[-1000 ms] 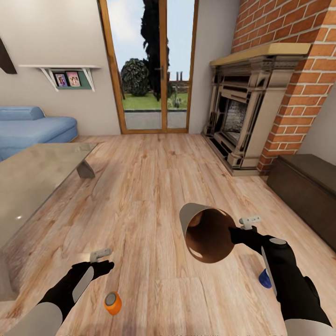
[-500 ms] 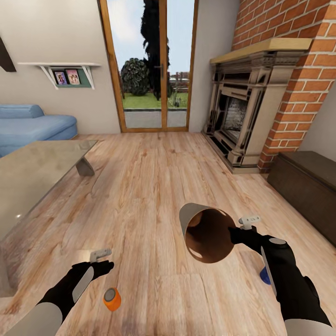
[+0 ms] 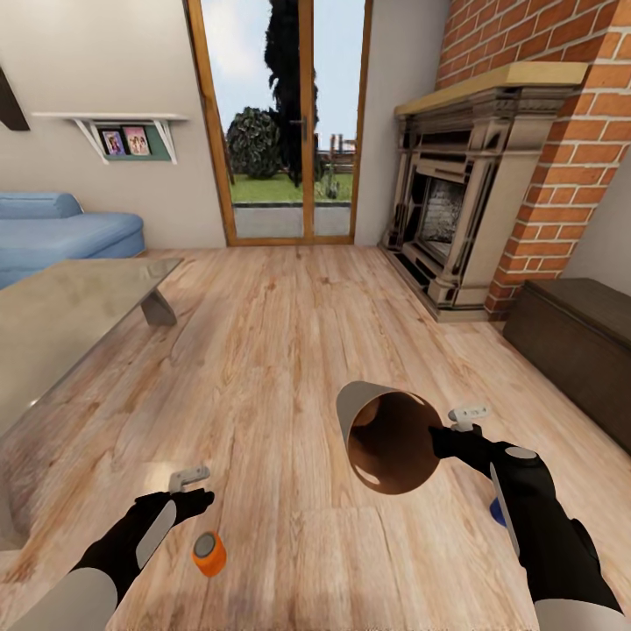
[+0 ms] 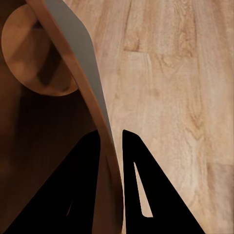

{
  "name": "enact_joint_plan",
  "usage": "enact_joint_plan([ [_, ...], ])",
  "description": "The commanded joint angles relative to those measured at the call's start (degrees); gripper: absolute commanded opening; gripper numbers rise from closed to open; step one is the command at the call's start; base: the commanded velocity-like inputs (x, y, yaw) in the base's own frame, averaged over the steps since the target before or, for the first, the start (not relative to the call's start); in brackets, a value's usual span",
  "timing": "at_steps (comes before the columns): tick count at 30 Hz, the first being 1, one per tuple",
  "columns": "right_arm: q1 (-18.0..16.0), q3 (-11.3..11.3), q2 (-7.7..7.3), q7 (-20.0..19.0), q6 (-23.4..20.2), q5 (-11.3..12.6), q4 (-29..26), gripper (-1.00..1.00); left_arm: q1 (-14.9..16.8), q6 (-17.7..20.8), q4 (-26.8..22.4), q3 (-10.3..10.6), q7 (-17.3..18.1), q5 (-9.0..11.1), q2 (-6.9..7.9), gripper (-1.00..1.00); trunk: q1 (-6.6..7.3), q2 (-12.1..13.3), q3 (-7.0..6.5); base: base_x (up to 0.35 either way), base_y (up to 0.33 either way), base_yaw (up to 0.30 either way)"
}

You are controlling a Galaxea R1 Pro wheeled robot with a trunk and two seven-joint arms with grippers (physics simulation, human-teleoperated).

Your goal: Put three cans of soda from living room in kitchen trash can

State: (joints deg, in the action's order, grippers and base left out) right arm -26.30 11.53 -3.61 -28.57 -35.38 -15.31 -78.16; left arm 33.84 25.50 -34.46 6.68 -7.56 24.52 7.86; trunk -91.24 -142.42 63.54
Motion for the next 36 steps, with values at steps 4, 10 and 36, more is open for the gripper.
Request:
enact_joint_plan([
  [4,0.0,0.0,0.01,-0.2,-0.1,1.0,-0.1,-1.0,0.0,0.0,0.0,0.0,0.0,0.0,0.01,1.0,-0.49,-0.8,0.8,0.0,0.0,0.0],
  [10,0.0,-0.1,0.01,-0.2,-0.1,1.0,-0.1,-1.0,0.0,-0.1,0.0,0.7,0.0,0.0,0.02,1.0,-0.64,-0.9,2.13,0.0,0.0,0.0],
  [36,0.0,-0.1,0.83,-0.2,-0.1,0.9,0.0,-1.0,0.0,-3.7,-0.2,1.7,0.2,0.1,0.05,1.0,-1.05,-1.1,5.67,0.006,0.002,0.0],
])
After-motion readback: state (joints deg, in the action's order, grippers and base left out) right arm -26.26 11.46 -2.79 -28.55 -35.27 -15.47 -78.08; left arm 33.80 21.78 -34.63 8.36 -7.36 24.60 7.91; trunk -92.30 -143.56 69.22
